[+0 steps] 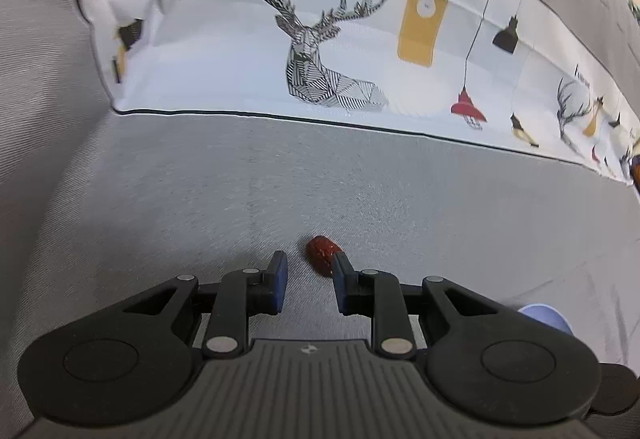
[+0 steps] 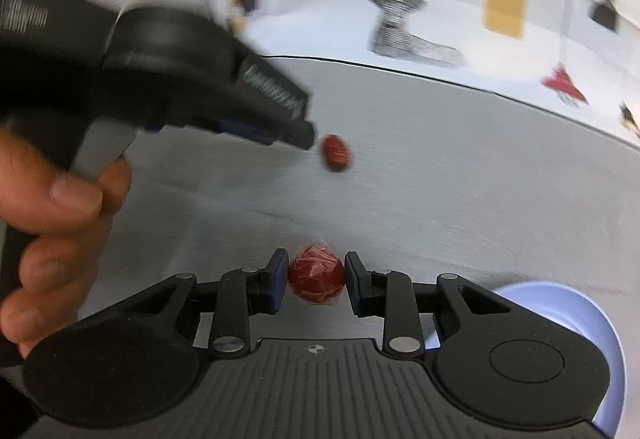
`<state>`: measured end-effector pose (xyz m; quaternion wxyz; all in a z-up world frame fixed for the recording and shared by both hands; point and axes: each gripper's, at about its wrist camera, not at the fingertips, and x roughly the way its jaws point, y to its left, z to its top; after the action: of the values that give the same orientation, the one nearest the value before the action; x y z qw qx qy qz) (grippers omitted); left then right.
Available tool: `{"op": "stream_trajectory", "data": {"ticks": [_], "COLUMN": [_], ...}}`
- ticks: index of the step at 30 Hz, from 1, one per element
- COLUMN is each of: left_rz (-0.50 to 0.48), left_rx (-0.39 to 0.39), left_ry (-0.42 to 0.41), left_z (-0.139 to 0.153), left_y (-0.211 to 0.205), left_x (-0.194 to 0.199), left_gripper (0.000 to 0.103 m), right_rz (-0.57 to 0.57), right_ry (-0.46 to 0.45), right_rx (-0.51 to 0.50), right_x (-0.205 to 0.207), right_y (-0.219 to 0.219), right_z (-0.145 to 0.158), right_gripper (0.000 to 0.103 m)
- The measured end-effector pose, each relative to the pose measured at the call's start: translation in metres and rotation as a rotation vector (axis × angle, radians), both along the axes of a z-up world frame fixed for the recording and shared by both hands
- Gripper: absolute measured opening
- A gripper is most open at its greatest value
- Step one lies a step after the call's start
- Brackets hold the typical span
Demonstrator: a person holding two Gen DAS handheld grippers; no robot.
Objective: Organize fruits
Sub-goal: 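Grasp the date with the left tool while the right tool grasps the wrapped red fruit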
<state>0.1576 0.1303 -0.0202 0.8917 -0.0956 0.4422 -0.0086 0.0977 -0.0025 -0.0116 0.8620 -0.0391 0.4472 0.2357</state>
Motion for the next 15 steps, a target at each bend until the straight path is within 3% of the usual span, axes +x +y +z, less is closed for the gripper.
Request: {"op": "stream_trajectory", "data": {"ticks": [3,6,12,15], "left_rz": [-0.019,-0.044,-0.078,-0.105], "left_rx": [0.017,0.045,0.114,0.162], "left_ry": [-0.011,-0.017,-0.009,0.003], "left_z": [-0.006,-0.012,-0.023,-0.027], "left_y": [-0.007,-0.016,-0.029,-0.037], "left_x": [0.008,0.016,0.026,0.027], "left_gripper": [0.043,0.045,0.044,0.033], "right_rz": [-0.021,-0.026,-0.023,-0.023], "right_ry": [0.038,0.05,0.055,0.058], "right_rx": [0.002,-0.001,-0.001,-0.009], "right_x": [0.002,0.002,0.003,0.008], "right_y": [-0.004,-0.003,0.0,0.0], "right_z": [-0.006,-0.009,-0.015,-0.017], "right_gripper": [0.032,0.032,0.032,0.032]}}
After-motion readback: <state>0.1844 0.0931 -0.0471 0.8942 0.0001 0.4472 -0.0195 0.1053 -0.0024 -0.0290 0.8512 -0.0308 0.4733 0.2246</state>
